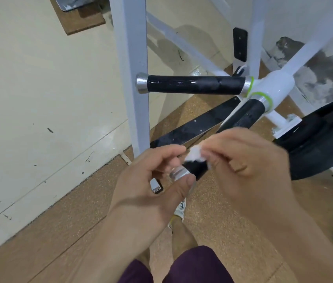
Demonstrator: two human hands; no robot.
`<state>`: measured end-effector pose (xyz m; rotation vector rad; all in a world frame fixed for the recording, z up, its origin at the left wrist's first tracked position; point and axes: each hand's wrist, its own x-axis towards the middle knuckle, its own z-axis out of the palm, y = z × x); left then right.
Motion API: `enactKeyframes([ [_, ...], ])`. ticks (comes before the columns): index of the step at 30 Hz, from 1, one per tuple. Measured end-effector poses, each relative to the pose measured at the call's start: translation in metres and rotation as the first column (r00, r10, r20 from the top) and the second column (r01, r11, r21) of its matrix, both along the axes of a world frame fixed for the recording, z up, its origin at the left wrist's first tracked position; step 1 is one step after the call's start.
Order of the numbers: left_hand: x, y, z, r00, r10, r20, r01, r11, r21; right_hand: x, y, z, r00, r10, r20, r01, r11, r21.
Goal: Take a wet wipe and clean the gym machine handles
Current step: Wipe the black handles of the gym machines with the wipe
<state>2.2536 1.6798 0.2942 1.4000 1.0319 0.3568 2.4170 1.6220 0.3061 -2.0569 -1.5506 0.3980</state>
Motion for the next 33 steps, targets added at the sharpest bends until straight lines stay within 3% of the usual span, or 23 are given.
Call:
enactKeyframes([
  [3,0.007,-0.005,-0.002,0.998,0.010,-0.062,-0.005,0.996,0.086,-0.002,-0.003,-0.002,0.996,-0.089,0.016,0.088,0.995,0.045],
  [7,0.015,-0.010,0.000,0.990,0.028,-0.140,-0.003,0.985,0.174,-0.025,-0.013,-0.004,0.997,0.045,0.065,-0.047,0.998,0.033],
  [12,0.017,-0.016,-0.001,0.983,0.085,-0.166,-0.044,0.970,0.237,-0.001,-0.002,-0.009,0.996,-0.063,0.064,0.057,0.995,0.085],
  [16,0.018,-0.018,0.002,0.977,0.106,-0.186,-0.054,0.963,0.265,-0.017,-0.012,-0.012,0.996,0.088,-0.029,-0.084,0.989,0.120],
  [20,0.020,-0.023,0.003,0.960,0.072,-0.270,0.029,0.936,0.351,0.008,0.000,-0.019,0.986,-0.165,0.014,0.159,0.968,0.193],
  [24,0.023,-0.024,0.005,0.954,0.093,-0.286,0.028,0.920,0.392,-0.013,-0.016,-0.022,0.999,0.033,-0.018,-0.028,0.977,0.212],
  [29,0.027,-0.024,0.004,0.936,0.075,-0.344,0.084,0.902,0.423,0.004,-0.006,-0.026,0.978,-0.207,-0.001,0.203,0.956,0.212],
  [33,0.033,-0.023,0.003,0.934,0.108,-0.341,0.048,0.907,0.419,-0.010,-0.018,-0.025,0.994,-0.001,-0.105,0.025,0.973,0.229],
])
